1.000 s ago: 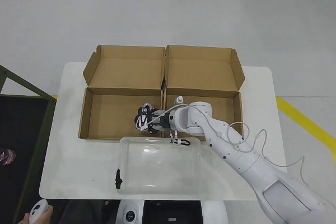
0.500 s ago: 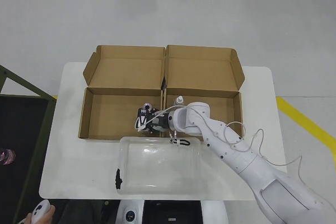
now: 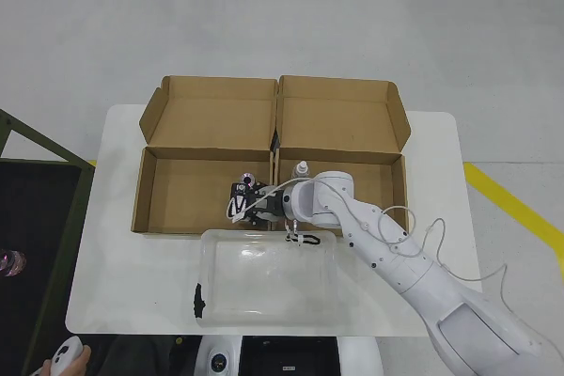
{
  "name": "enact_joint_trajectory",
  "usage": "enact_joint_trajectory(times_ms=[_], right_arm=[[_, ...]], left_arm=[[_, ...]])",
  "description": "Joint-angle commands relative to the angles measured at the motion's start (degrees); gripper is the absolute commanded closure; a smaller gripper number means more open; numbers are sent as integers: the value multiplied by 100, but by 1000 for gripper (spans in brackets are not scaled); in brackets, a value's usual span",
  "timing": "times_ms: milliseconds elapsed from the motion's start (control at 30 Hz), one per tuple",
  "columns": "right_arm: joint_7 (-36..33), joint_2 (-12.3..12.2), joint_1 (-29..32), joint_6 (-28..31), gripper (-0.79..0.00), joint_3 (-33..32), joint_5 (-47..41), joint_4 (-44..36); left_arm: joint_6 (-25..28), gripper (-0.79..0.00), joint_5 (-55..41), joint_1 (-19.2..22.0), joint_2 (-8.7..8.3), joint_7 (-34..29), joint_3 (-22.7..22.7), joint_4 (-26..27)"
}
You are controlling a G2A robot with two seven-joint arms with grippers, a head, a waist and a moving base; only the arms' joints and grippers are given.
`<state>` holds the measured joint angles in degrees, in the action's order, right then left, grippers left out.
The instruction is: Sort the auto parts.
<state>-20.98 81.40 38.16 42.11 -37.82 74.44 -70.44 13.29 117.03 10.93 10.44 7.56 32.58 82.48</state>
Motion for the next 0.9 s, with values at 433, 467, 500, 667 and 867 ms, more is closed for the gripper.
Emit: enact_joint_trajectory(times_ms=[433, 467, 500, 667, 867], right_arm=[[181, -142, 275, 162, -391, -514, -114, -816], [188, -160, 315, 171, -391, -565, -114, -907], [211, -179, 367, 179, -391, -621, -134, -995], [217, -289, 660, 213, -391, -917, -133, -1483], [210, -421, 1081, 282, -453, -1245, -101, -2064]], left_arm=[[0, -785, 0, 0, 0, 0, 0, 0], [0, -785, 0, 0, 0, 0, 0, 0], [0, -785, 0, 0, 0, 0, 0, 0], [0, -785, 0, 0, 0, 0, 0, 0], [0, -785, 0, 0, 0, 0, 0, 0]])
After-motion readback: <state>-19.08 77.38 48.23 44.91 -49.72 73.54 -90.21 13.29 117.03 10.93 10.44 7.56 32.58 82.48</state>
